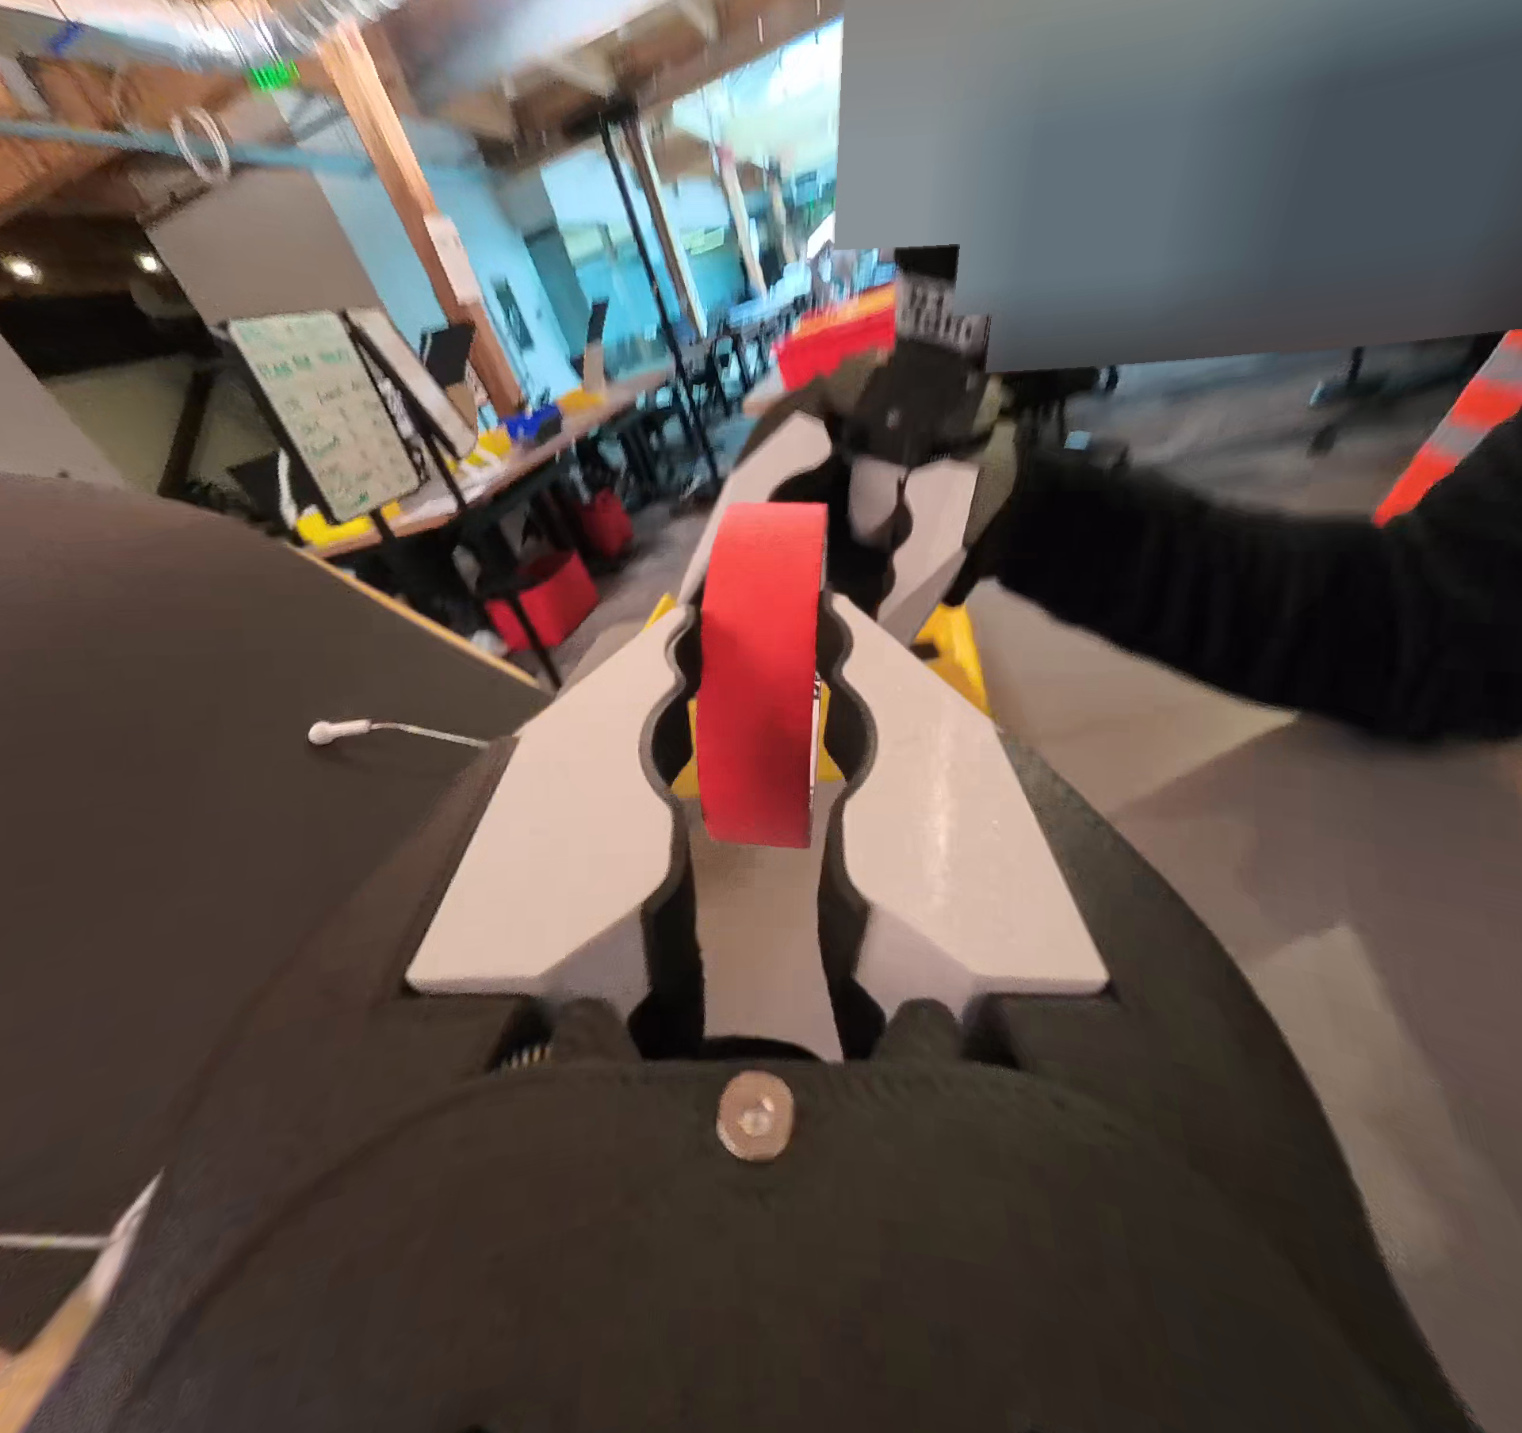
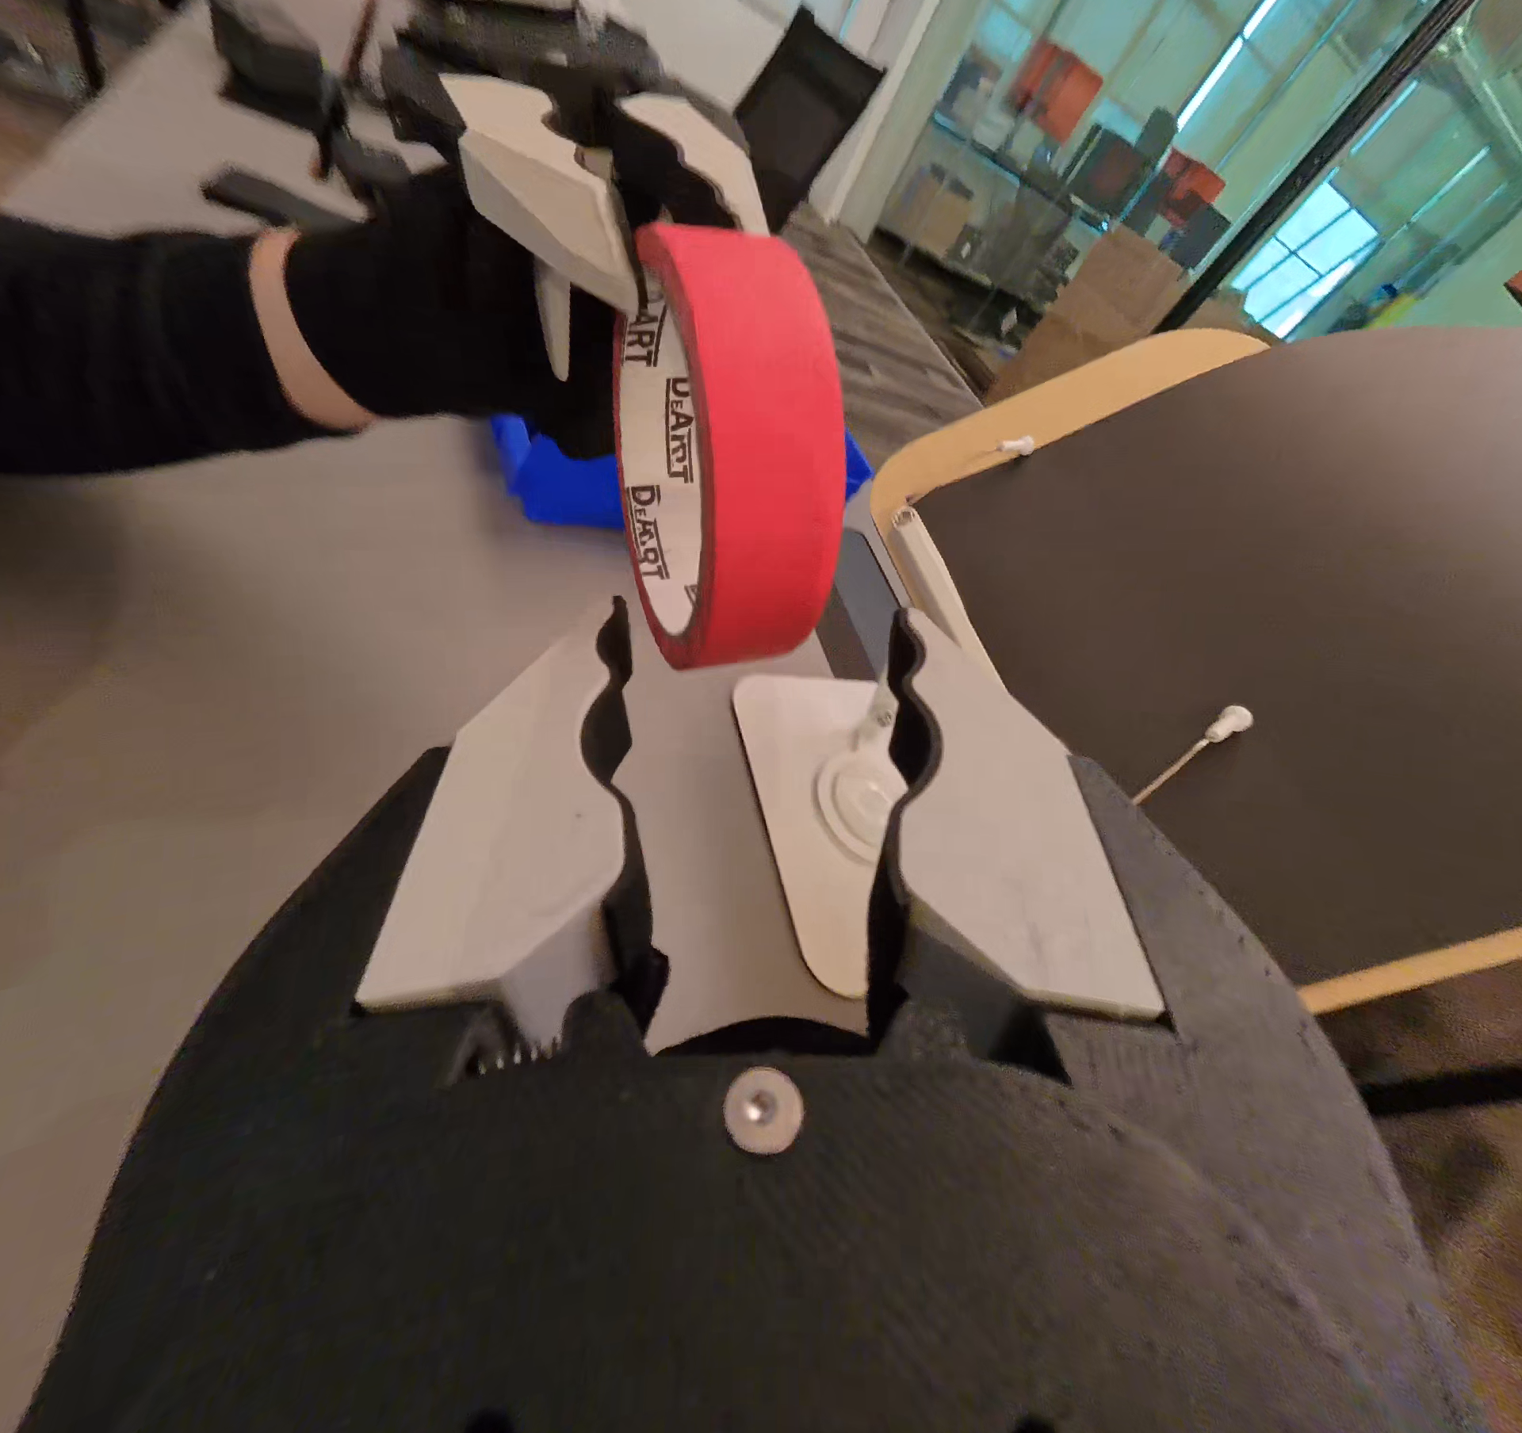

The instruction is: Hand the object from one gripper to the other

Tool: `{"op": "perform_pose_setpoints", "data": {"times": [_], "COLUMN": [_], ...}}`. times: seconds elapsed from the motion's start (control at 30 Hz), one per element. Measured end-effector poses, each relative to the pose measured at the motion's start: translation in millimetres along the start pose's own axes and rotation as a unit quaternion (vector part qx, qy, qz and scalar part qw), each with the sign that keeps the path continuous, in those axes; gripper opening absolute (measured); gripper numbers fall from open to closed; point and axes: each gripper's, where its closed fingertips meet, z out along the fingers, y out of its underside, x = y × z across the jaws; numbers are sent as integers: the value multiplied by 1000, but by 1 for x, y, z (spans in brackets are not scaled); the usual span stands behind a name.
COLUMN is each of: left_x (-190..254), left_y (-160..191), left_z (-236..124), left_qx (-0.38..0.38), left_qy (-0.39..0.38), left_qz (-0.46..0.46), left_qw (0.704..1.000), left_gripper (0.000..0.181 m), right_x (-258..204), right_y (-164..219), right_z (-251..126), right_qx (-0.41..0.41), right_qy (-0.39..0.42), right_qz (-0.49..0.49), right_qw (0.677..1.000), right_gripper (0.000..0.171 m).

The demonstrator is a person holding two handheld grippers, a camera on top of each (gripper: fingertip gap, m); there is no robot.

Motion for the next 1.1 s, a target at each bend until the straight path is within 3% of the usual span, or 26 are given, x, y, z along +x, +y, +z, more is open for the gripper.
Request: {"op": "perform_pose_setpoints", "data": {"times": [0.1, 0.27, 0.53, 0.7, 0.87, 1.1], "left_x": [-4, -6, -13, -30, -10, -14], "left_y": [-18, -17, -11, -15, -15, 50], "left_z": [-10, -11, -11, -14, 3, 33], "left_qx": [74, 99, 107, 61, -43, -201], "left_qy": [16, 21, 16, -113, -187, -176], "left_qz": [-50, -69, -82, 43, 271, 303], "left_qw": [996, 992, 991, 991, 943, 915], "left_gripper": [25, 26, 26, 52, 46, 42], "right_x": [1, -4, -1, 13, 32, 39], "right_y": [-9, -25, -25, -24, -22, -17], "right_z": [0, 0, 0, -1, -1, 6], "right_qx": [55, 125, 130, 146, 190, 181], "right_qy": [-19, -58, -62, -53, -49, -8], "right_qz": [44, 92, 118, 197, 305, 318], "right_qw": [997, 986, 982, 968, 932, 931], "right_gripper": [55, 27, 26, 26, 26, 26]}}
